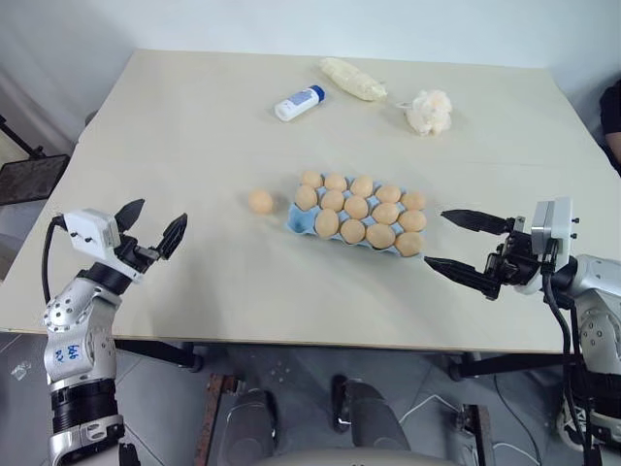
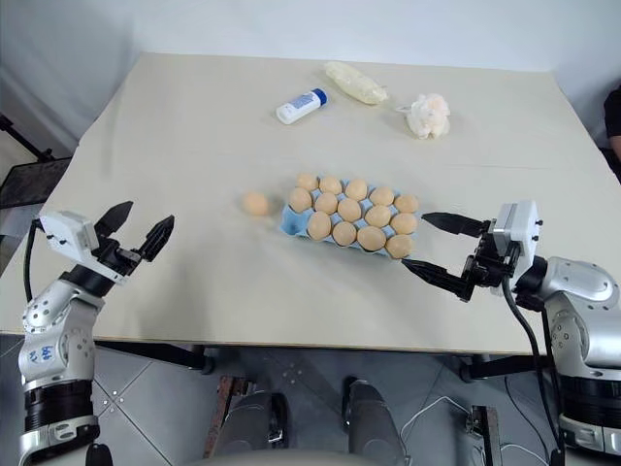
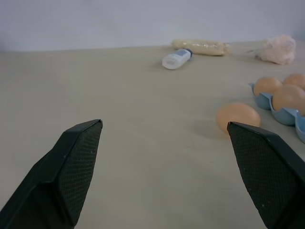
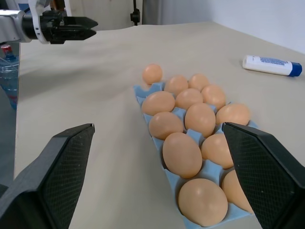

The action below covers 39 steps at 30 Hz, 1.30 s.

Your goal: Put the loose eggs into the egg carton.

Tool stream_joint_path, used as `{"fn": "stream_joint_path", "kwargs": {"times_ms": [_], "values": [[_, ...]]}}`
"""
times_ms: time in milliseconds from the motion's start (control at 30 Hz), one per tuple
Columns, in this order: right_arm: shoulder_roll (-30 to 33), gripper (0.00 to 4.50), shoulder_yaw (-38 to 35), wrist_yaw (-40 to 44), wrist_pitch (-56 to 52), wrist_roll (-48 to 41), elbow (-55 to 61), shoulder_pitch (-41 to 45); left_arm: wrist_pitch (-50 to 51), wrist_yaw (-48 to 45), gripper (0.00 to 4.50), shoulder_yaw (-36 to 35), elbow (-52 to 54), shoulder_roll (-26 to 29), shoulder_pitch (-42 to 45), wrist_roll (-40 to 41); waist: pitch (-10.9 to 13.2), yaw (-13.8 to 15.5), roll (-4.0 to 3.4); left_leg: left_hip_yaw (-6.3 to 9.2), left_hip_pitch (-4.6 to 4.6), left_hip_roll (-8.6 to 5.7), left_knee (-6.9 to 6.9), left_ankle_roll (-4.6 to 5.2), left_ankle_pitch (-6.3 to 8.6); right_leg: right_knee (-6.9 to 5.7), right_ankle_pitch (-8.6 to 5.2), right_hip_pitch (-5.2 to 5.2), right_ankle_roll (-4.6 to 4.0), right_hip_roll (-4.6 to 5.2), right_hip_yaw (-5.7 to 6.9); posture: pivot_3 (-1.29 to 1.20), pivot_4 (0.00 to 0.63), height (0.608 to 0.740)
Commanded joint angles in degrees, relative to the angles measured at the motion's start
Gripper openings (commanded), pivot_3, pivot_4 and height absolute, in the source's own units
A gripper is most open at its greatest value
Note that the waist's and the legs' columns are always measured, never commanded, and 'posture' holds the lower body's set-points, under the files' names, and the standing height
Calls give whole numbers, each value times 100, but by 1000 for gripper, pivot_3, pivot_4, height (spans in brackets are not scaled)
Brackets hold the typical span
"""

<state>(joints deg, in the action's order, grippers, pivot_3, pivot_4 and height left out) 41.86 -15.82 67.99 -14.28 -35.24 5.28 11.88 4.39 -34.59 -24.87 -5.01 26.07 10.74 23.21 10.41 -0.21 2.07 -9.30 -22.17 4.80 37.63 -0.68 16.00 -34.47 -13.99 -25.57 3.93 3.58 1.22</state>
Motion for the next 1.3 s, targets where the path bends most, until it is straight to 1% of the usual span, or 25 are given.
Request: {"fn": "stream_joint_path", "kwargs": {"times_ms": [33, 200, 400, 567, 667, 767, 867, 1033, 1300], "values": [[43, 4500, 7, 54, 65, -21, 5, 134, -117, 34, 4470, -144, 132, 120, 63, 150, 0, -2, 0, 1, 0, 1, 0, 0, 0, 0, 0, 0, 0, -1, 1, 0, 150, 740], [72, 4500, 7, 95, 55, -25, -14, 156, 50, -62, 4470, 16, 115, 170, 146, 190, 0, -5, 0, 0, 1, 2, -7, -2, 1, 0, 3, -1, 5, -3, 1, 0, 150, 740], [82, 4500, -51, 195, 60, -84, 18, 118, 817, -918, 4470, 876, 8, 601, 682, 205, 0, -1, -1, -1, 1, 2, -6, -4, 2, 2, 2, -2, 4, -4, 4, 0, 150, 740], [49, 4500, 22, 136, 48, -18, -1, 164, 751, -1077, 4470, 1398, -1068, 545, 1832, -170, 0, 2, -1, -1, -1, 1, -5, -3, 2, 4, 3, -2, 5, -5, 4, 0, 150, 740], [62, 4500, -15, 76, 28, -21, 61, 100, 1117, -966, 4470, 1829, -1781, 606, 2493, -598, 0, 3, -1, -1, -1, 0, -6, 21, -12, 3, 5, -2, 9, -7, 4, 0, 150, 740], [88, 4500, -84, 42, 40, -28, 111, -1, 1181, -1050, 4470, 2051, -2252, 545, 2971, -791, 0, -21, 0, -5, -2, 0, -10, 25, -11, 6, 6, -4, 10, -9, 1, 0, 150, 740], [98, 4500, -151, -28, 45, -50, 192, -113, 1473, -1096, 4470, 2321, -2682, 542, 3436, -1025, 0, -11, 0, -6, -4, 2, -13, 26, -8, 7, 5, -7, 11, -12, 3, 0, 150, 740], [83, 4500, -205, -128, 56, -64, 304, -275, 1306, -1129, 4470, 2437, -3412, 380, 4007, -1228, 0, 0, -1, -4, -9, 1, -9, 26, -8, 7, 4, -10, 11, -11, 4, 0, 150, 740], [88, 4500, -228, -217, 68, -57, 355, -356, 1018, -1145, 4470, 2723, -4373, 145, 4532, -1727, 0, -4, 0, -4, -10, 1, -4, 28, -7, 5, 5, -10, 12, -12, 4, 0, 150, 740]]}}
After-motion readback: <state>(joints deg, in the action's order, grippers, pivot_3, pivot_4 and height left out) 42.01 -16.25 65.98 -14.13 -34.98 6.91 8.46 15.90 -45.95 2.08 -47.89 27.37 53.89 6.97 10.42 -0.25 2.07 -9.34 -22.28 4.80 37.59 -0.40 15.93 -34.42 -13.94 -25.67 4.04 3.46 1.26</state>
